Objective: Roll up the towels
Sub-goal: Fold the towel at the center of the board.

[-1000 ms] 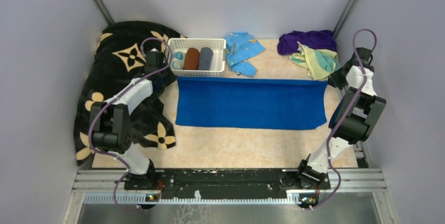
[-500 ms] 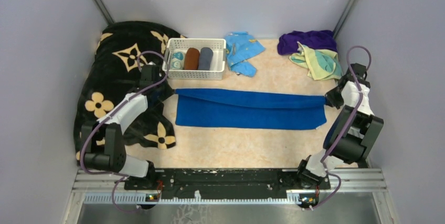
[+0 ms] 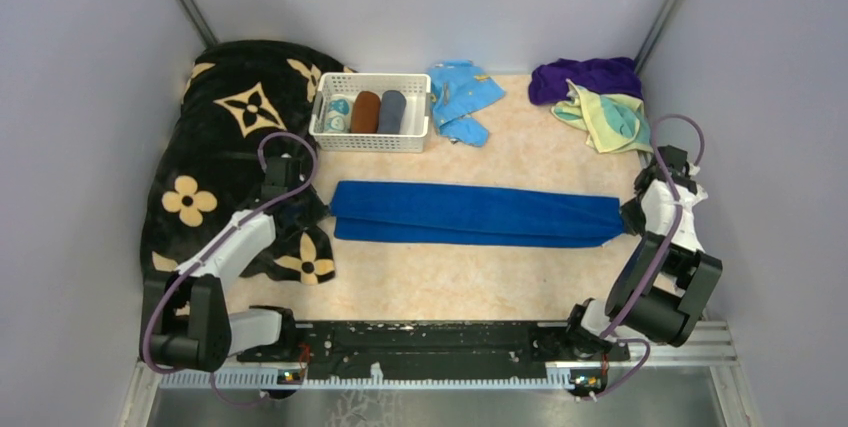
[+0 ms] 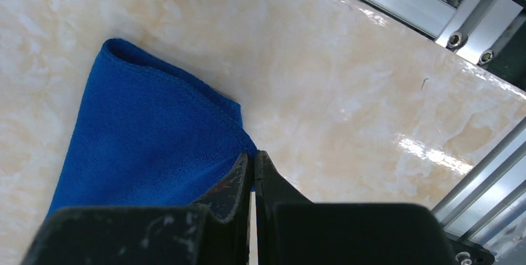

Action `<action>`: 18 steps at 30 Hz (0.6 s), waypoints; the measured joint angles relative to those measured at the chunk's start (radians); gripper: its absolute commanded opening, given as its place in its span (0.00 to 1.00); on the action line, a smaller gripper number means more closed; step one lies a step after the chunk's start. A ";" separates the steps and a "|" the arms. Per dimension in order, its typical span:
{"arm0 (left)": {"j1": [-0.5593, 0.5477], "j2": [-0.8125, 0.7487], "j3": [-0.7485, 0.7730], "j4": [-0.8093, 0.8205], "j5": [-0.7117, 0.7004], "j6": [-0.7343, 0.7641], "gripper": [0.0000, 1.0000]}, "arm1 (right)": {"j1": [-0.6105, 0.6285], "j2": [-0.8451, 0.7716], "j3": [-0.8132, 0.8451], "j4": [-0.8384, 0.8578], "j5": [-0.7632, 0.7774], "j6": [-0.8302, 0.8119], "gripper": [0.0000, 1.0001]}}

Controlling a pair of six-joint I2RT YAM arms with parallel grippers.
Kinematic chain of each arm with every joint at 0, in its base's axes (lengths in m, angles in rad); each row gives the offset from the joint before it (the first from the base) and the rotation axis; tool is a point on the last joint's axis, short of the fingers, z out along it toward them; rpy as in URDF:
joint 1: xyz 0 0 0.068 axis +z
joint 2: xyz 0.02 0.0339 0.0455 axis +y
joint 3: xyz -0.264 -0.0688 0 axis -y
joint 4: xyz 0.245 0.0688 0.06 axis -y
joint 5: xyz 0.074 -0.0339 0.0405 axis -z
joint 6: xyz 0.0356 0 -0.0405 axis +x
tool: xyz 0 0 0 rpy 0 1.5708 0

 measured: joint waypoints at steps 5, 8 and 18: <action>0.000 0.003 -0.034 -0.002 0.031 -0.008 0.00 | 0.000 -0.006 -0.011 0.000 0.045 0.022 0.00; 0.000 0.004 -0.041 -0.011 0.042 -0.008 0.00 | -0.001 -0.005 -0.012 0.001 0.065 0.029 0.00; 0.000 -0.008 -0.042 -0.042 0.063 -0.008 0.00 | -0.001 0.024 -0.040 0.014 0.099 0.040 0.00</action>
